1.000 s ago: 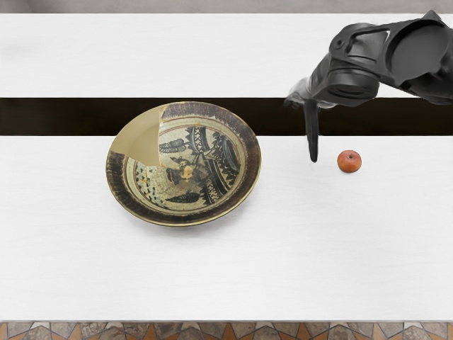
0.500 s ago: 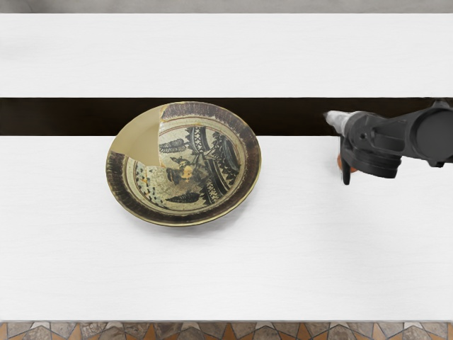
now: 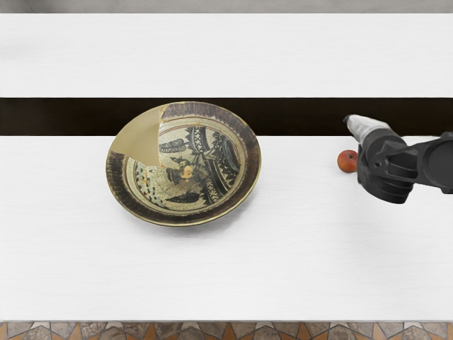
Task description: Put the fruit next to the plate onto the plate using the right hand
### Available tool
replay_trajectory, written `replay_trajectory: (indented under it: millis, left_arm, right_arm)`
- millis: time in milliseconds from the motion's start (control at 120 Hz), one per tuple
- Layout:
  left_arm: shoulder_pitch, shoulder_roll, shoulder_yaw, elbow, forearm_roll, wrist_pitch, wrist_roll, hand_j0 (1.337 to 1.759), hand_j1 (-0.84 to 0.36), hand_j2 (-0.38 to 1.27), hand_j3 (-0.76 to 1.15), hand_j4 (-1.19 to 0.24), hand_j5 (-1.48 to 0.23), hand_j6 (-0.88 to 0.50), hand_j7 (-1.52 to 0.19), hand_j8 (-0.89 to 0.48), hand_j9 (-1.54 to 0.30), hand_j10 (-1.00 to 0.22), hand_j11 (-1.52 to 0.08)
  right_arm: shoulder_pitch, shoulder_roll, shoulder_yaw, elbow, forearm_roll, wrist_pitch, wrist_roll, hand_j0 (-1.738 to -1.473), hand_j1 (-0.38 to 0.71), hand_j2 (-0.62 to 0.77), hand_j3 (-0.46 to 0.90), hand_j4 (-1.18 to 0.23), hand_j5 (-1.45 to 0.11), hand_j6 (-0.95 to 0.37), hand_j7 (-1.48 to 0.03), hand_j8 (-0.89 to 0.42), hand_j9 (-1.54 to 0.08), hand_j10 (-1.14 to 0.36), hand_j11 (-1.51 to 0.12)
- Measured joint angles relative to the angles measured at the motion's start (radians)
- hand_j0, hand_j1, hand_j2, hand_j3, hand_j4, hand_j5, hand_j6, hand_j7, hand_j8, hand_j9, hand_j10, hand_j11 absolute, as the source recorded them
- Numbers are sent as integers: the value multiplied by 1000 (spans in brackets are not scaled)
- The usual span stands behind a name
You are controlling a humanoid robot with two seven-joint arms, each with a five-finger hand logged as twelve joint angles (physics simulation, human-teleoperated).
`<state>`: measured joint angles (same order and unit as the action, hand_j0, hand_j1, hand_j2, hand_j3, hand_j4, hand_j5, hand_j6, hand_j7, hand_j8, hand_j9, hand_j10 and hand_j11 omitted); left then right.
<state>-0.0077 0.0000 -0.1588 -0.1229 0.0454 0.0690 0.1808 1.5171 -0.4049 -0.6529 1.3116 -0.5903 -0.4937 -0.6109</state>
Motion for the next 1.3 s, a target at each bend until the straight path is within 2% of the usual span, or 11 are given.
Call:
replay_trajectory:
  millis: [658,1300]
  left_arm:
    - [0,0,0,0,0,0,0,1658,349,0,0,-1,0,-1,0,-1,0,0,0]
    - [0,0,0,0,0,0,0,1658,349,0,0,-1,0,-1,0,-1,0,0,0]
  right_arm:
    - [-49,52,4,-1,-17,-76,0,-1658,54,-66,0,-338,-438,-338,-438,-338,-438,-338,-438]
    - [-71,59,4,-14,-18,-91,0,-1658,192,-90,0,-451,-587,-452,-586,-452,-587,-451,-587]
